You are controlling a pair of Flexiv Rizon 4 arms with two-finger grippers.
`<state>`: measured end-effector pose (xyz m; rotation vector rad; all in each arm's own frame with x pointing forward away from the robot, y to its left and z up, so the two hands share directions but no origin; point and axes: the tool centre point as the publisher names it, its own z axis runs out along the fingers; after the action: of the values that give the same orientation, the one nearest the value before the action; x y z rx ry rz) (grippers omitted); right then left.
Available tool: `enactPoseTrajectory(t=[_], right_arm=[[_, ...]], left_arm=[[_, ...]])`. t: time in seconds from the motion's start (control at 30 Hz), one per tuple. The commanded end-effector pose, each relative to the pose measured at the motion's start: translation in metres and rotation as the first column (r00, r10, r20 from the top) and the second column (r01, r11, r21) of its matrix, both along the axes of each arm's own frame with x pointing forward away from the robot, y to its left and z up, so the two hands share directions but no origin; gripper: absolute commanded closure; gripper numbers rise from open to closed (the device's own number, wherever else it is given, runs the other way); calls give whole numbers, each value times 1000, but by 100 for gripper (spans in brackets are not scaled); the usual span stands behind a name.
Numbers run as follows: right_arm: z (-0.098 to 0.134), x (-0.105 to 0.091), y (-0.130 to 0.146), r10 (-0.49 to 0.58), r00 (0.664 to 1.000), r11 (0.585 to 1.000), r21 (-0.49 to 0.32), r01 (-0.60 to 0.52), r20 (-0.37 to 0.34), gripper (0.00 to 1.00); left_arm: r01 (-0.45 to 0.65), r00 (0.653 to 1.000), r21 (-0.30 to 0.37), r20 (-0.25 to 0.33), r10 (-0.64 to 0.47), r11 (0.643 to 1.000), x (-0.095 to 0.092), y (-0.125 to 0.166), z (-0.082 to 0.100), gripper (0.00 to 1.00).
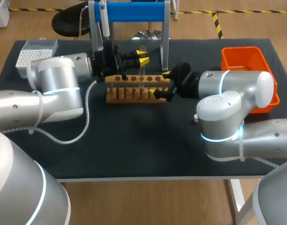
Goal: Invert the test tube, pick up the pipette, mount the tip to pipette, aspirate from beaker and dispense into the tube, eject the tip, return the pipette, and cap with the stopper.
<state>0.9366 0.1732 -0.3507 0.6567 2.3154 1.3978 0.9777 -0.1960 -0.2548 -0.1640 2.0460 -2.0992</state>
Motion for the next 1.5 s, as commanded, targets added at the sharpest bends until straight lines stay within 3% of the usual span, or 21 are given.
enactPoseTrajectory(t=[0.03,1.5], right_arm=[[0,0,1,-2,1000,1000,-2,2,-1,0],[0,0,1,-2,1000,1000,-2,2,-1,0]], left_arm=[[6,1000,-6,2,-6,1000,3,0,-4,100],[11,999,-19,-38,-12,1000,8,5,-28,100]])
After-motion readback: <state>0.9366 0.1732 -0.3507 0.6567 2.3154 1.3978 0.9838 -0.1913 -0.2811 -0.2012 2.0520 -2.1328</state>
